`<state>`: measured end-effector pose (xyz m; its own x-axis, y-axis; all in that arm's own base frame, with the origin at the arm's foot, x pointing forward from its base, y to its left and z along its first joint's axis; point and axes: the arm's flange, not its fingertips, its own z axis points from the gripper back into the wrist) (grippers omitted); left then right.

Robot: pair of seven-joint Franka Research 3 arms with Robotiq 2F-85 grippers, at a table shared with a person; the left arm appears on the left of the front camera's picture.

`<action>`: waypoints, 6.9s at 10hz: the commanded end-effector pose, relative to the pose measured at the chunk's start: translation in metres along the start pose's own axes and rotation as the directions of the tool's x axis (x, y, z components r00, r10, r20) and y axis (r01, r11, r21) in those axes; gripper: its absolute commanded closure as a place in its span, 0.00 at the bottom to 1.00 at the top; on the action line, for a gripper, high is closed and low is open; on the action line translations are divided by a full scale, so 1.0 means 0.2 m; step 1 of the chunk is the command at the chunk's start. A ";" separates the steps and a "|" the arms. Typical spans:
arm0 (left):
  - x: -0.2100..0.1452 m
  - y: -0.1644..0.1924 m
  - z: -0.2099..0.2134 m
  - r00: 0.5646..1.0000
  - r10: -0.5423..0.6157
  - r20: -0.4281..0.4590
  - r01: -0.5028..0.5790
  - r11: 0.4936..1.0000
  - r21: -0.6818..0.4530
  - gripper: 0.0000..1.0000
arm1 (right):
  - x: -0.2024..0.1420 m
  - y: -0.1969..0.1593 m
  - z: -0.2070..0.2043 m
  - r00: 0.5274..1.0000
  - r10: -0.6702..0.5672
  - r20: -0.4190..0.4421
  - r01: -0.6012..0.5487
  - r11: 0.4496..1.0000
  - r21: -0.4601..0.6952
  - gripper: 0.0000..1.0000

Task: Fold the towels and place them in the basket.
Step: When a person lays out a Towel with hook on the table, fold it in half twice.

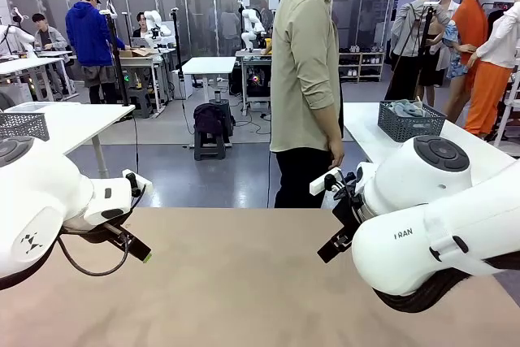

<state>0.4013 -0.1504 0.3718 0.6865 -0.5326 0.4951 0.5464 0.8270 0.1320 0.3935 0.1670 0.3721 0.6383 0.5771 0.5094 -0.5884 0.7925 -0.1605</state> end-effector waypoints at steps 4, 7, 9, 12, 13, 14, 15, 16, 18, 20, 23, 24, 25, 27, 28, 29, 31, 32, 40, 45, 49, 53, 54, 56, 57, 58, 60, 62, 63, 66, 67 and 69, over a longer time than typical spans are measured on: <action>0.03 0.07 0.14 0.999 0.043 0.028 -0.039 0.993 -0.115 0.00 | -0.01 -0.16 0.17 0.992 -0.126 0.033 0.120 0.984 0.131 0.00; 0.05 0.24 0.36 0.985 0.140 0.097 -0.114 0.965 -0.237 0.00 | -0.06 -0.39 0.40 0.968 -0.239 0.073 0.218 0.951 0.220 0.00; 0.03 0.36 0.53 0.969 0.202 0.145 -0.147 0.936 -0.319 0.00 | -0.14 -0.53 0.53 0.952 -0.293 0.090 0.256 0.921 0.295 0.00; -0.07 0.50 0.76 0.923 0.329 0.197 -0.187 0.835 -0.518 0.00 | -0.27 -0.69 0.69 0.913 -0.398 0.085 0.300 0.800 0.519 0.00; -0.15 0.55 0.80 0.909 0.362 0.204 -0.201 0.813 -0.547 0.00 | -0.32 -0.72 0.75 0.888 -0.457 0.058 0.350 0.750 0.561 0.00; -0.23 0.59 0.83 0.900 0.386 0.204 -0.220 0.803 -0.554 0.00 | -0.37 -0.75 0.82 0.866 -0.496 0.053 0.380 0.725 0.575 0.00; -0.30 0.62 0.88 0.902 0.381 0.201 -0.226 0.816 -0.533 0.00 | -0.42 -0.77 0.92 0.850 -0.526 0.040 0.412 0.709 0.573 0.00; -0.34 0.63 0.94 0.906 0.383 0.182 -0.248 0.826 -0.506 0.00 | -0.46 -0.77 1.00 0.842 -0.538 0.022 0.434 0.703 0.563 0.00; -0.39 0.63 1.10 0.918 0.382 0.109 -0.310 0.860 -0.405 0.00 | -0.51 -0.78 1.13 0.835 -0.550 0.012 0.464 0.715 0.524 0.00; -0.37 0.61 1.25 0.925 0.365 0.107 -0.307 0.882 -0.359 0.00 | -0.51 -0.77 1.22 0.843 -0.536 0.047 0.450 0.751 0.483 0.00; -0.22 0.54 1.52 0.947 0.275 0.165 -0.226 0.938 -0.264 0.00 | -0.41 -0.76 1.45 0.855 -0.489 0.172 0.394 0.828 0.398 0.00; -0.17 0.50 1.64 0.952 0.246 0.182 -0.203 0.954 -0.222 0.00 | -0.37 -0.74 1.53 0.858 -0.474 0.197 0.380 0.844 0.378 0.00; -0.14 0.47 1.72 0.955 0.226 0.195 -0.189 0.963 -0.191 0.00 | -0.34 -0.73 1.59 0.862 -0.460 0.213 0.370 0.858 0.358 0.00; -0.11 0.44 1.86 0.957 0.203 0.208 -0.177 0.975 -0.138 0.00 | -0.30 -0.70 1.68 0.866 -0.445 0.229 0.362 0.873 0.327 0.00; -0.11 0.44 1.90 0.957 0.200 0.212 -0.177 0.977 -0.121 0.00 | -0.30 -0.69 1.71 0.866 -0.443 0.231 0.361 0.875 0.322 0.00; -0.11 0.44 1.91 0.956 0.195 0.217 -0.175 0.978 -0.109 0.00 | -0.30 -0.69 1.71 0.867 -0.442 0.230 0.361 0.876 0.321 0.00; -0.11 0.45 1.88 0.946 0.203 0.252 -0.183 0.978 -0.101 0.00 | -0.28 -0.67 1.70 0.873 -0.429 0.232 0.350 0.882 0.315 0.00; -0.10 0.46 1.90 0.953 0.178 0.247 -0.156 0.982 -0.110 0.00 | -0.31 -0.71 1.71 0.874 -0.422 0.243 0.334 0.883 0.330 0.00; -0.07 0.47 1.93 0.959 0.166 0.232 -0.148 0.985 -0.094 0.00 | -0.29 -0.72 1.77 0.879 -0.409 0.244 0.327 0.891 0.316 0.00; -0.04 0.59 2.06 0.967 0.149 0.207 -0.144 0.989 -0.041 0.00 | -0.23 -0.72 2.02 0.897 -0.382 0.224 0.320 0.908 0.270 0.00; -0.10 0.64 2.08 0.957 0.147 0.250 -0.147 0.989 -0.018 0.00 | -0.22 -0.61 2.19 0.899 -0.402 0.173 0.358 0.903 0.239 0.00; -0.11 0.71 2.10 0.955 0.148 0.255 -0.150 0.989 -0.014 0.00 | -0.23 -0.52 2.26 0.902 -0.385 0.196 0.354 0.918 0.177 0.00; -0.12 0.71 2.10 0.956 0.148 0.252 -0.149 0.989 -0.015 0.00 | -0.24 -0.52 2.26 0.900 -0.387 0.200 0.356 0.919 0.172 0.00; -0.12 0.72 2.10 0.957 0.149 0.249 -0.150 0.989 -0.015 0.00 | -0.23 -0.52 2.25 0.899 -0.390 0.199 0.358 0.917 0.179 0.00; -0.11 0.70 2.11 0.963 0.141 0.231 -0.145 0.989 -0.002 0.00 | -0.23 -0.52 2.24 0.905 -0.381 0.190 0.351 0.920 0.174 0.00; -0.13 0.70 2.08 0.950 0.169 0.262 -0.165 0.986 -0.037 0.00 | -0.24 -0.54 2.26 0.906 -0.365 0.213 0.327 0.925 0.192 0.00; -0.13 0.70 2.08 0.950 0.169 0.262 -0.165 0.986 -0.037 0.00 | -0.24 -0.54 2.26 0.906 -0.365 0.213 0.327 0.925 0.192 0.00; -0.13 0.70 2.08 0.950 0.169 0.262 -0.165 0.986 -0.037 0.00 | -0.24 -0.54 2.26 0.906 -0.365 0.213 0.327 0.925 0.192 0.00; -0.13 0.70 2.08 0.950 0.169 0.262 -0.165 0.986 -0.037 0.00 | -0.24 -0.54 2.26 0.906 -0.365 0.213 0.327 0.925 0.192 0.00; -0.13 0.70 2.08 0.950 0.169 0.262 -0.165 0.986 -0.037 0.00 | -0.24 -0.54 2.26 0.906 -0.365 0.213 0.327 0.925 0.192 0.00; -0.13 0.70 2.08 0.950 0.169 0.262 -0.165 0.986 -0.037 0.00 | -0.24 -0.54 2.26 0.906 -0.365 0.213 0.327 0.925 0.192 0.00; -0.13 0.70 2.08 0.950 0.169 0.262 -0.165 0.986 -0.037 0.00 | -0.24 -0.54 2.26 0.906 -0.365 0.213 0.327 0.925 0.192 0.00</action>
<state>0.2609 0.0534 0.7343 0.6201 -0.3213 0.7157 0.4415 0.8970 0.0201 0.2030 -0.0353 0.7465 0.6873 0.1937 0.7001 -0.4344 0.8821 0.1824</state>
